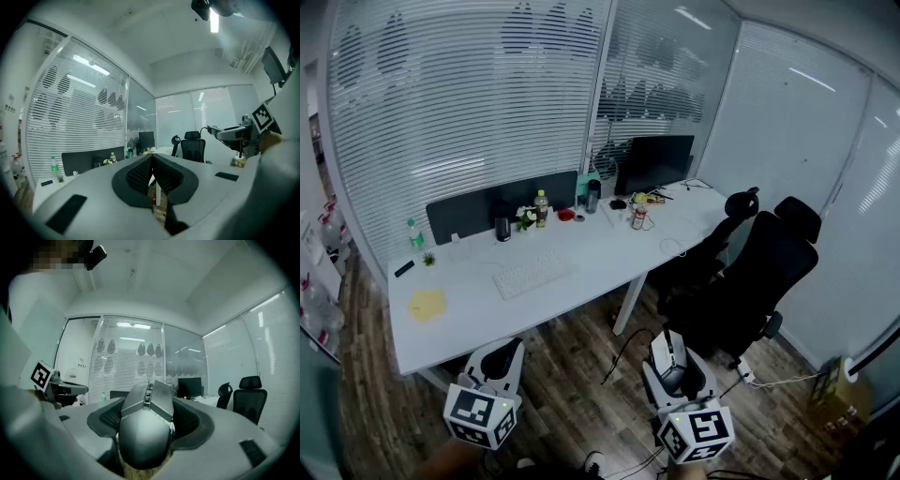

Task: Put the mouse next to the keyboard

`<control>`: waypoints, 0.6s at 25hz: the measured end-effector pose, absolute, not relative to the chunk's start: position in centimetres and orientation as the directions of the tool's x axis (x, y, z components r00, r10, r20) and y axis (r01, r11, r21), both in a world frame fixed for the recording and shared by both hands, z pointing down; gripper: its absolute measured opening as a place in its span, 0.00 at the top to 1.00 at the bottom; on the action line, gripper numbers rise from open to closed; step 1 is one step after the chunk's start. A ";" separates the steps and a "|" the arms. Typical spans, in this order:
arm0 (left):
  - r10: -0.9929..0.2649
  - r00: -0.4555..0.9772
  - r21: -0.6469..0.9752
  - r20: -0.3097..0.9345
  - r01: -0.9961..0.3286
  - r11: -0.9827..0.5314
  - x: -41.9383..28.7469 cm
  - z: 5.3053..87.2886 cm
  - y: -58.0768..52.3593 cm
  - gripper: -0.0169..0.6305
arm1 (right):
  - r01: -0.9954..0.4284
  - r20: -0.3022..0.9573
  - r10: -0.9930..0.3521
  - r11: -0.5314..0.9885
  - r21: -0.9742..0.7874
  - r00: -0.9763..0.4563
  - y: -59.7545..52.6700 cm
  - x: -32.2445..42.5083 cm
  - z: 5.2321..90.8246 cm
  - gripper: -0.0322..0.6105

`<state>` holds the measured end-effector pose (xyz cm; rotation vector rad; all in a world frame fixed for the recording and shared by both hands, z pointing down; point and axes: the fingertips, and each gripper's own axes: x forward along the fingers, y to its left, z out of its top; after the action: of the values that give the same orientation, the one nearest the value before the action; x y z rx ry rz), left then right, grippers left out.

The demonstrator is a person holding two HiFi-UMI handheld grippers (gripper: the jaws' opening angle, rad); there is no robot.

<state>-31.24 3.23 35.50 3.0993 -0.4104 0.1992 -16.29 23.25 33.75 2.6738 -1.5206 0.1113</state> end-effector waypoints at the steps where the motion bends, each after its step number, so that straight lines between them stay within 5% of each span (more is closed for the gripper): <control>1: -0.258 0.958 -0.004 0.127 -0.259 -0.966 -31.1 35.4 3.4 0.93 | -0.854 0.099 -0.850 -0.520 0.013 0.518 23.4 -16.0 33.8 0.48; 15: -0.281 0.950 -0.032 0.137 -0.279 -0.960 -29.9 35.3 3.5 0.93 | -0.865 0.085 -0.864 -0.500 -0.025 0.497 23.1 -14.6 33.3 0.48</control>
<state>-29.86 3.48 35.30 3.1143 -0.4466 0.2215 -14.55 23.12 33.29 2.6993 -1.5593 0.1346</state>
